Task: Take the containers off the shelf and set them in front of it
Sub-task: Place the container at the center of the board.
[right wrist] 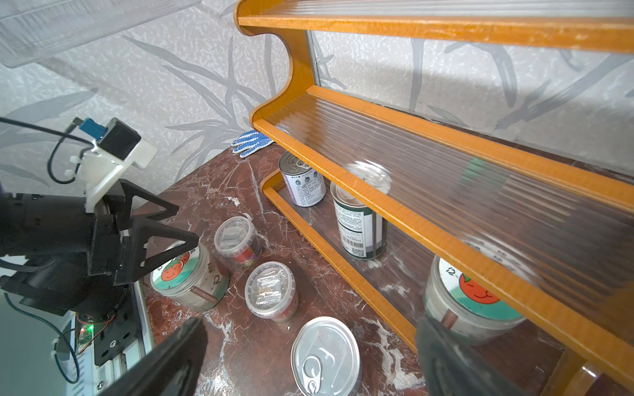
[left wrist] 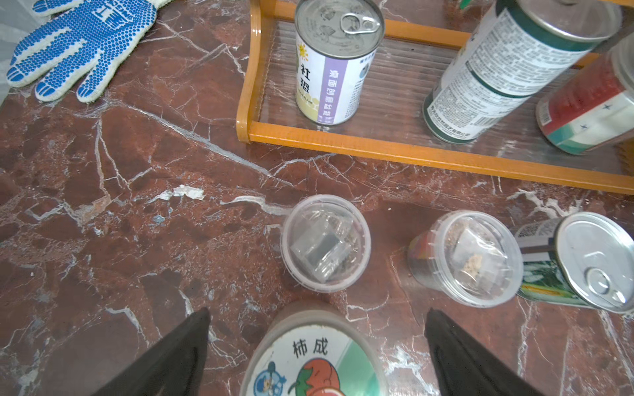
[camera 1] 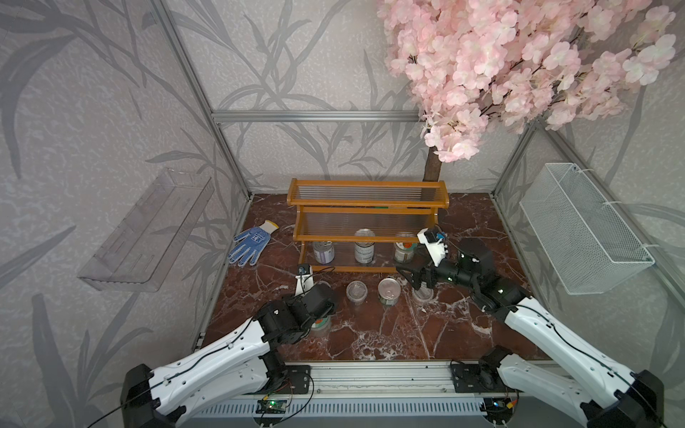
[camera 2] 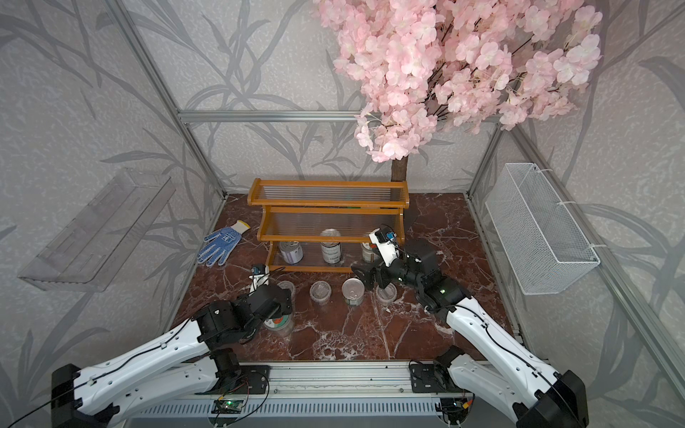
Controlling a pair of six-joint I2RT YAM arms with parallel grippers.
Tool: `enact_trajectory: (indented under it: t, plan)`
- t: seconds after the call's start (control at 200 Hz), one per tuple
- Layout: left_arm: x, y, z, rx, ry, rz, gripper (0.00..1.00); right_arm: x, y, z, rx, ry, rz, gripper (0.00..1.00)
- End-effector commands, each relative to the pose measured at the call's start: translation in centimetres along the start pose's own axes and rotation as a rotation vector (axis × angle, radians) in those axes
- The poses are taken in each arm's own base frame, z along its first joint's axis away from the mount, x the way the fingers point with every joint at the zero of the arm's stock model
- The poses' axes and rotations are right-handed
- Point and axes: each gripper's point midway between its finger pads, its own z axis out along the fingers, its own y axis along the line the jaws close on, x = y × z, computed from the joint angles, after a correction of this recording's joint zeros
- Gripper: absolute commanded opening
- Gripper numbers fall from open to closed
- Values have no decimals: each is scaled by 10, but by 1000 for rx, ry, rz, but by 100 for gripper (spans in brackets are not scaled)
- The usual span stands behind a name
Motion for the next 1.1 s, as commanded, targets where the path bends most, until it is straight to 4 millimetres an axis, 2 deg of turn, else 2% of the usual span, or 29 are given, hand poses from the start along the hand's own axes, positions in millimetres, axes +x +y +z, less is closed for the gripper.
enact_trajectory:
  t: [0.0, 0.08, 0.18, 0.335, 0.78, 1.095]
  plan:
    - [-3, 2, 12, 14, 6, 45, 99, -4, 1, 0, -12, -21, -6, 99]
    - [-4, -3, 22, 42, 29, 55, 99, -3, 1, 0, -14, -18, -1, 99]
    - [5, -2, 32, 37, 85, 67, 97, -4, 1, -1, -11, -22, 1, 99]
    - [14, -3, 36, 39, 137, 60, 90, -2, 1, -4, -6, -20, 4, 99]
    - [38, 0, 35, -9, 298, 37, 82, 1, 0, -5, 1, -12, 3, 99]
    - [53, 7, 21, -8, 349, 2, 78, 6, -2, -4, 0, -5, 14, 99]
